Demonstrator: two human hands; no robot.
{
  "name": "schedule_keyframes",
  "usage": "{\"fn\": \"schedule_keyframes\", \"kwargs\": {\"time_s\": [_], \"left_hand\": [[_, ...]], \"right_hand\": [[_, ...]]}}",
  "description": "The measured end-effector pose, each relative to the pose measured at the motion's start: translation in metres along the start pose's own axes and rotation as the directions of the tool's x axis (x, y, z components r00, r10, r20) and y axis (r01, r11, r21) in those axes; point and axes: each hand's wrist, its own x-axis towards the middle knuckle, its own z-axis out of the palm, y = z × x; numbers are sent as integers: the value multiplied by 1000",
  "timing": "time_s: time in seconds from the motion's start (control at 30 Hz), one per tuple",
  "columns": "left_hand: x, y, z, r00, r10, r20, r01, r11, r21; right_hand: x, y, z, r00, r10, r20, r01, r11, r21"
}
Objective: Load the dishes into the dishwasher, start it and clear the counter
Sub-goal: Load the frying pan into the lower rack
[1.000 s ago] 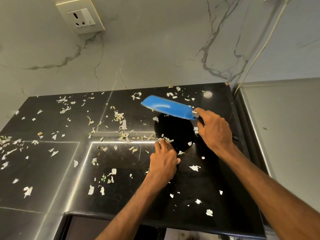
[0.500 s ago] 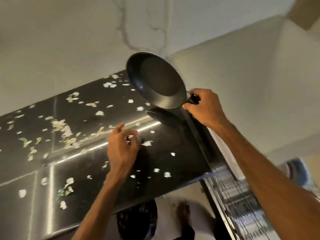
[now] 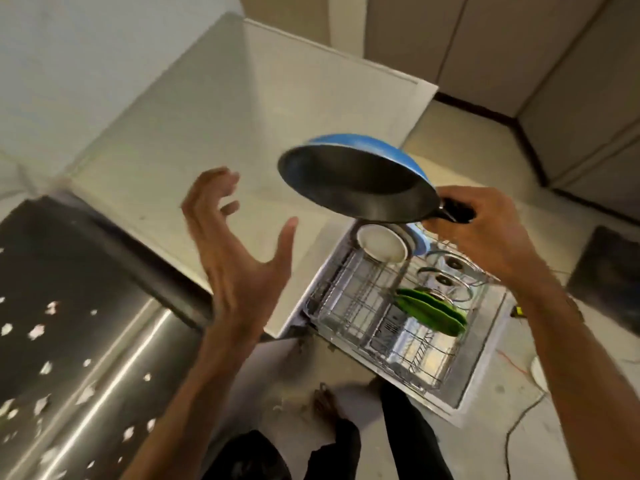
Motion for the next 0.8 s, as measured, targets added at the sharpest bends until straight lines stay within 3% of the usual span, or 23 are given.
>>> {"fn": "schedule_keyframes", "kwargs": {"time_s": [0.17, 0.3, 0.43, 0.57, 0.73, 0.8], "left_hand": [[-9, 43, 93, 972, 93, 217, -71, 992, -107], [-23, 58, 156, 881, 199, 429, -175, 980, -94], [-41, 54, 211, 710, 180, 681, -194, 979, -56], [-53, 37, 254, 515, -11, 857, -150, 983, 102], [-70, -12, 294, 186, -304, 934, -183, 924, 337], [-82, -30, 302, 133, -370, 920, -174, 905, 389]], "right_hand": [[-18, 90, -51, 989, 147, -11, -148, 985, -93], [-20, 155, -52, 972, 234, 12, -231, 967, -107], [-3, 205, -35, 949, 294, 111, -277, 950, -144], [30, 236, -10, 929, 292, 229, -221, 931, -289], [82, 252, 32, 869, 162, 467, 58, 905, -422], [102, 254, 54, 815, 128, 565, 151, 895, -420]]}}
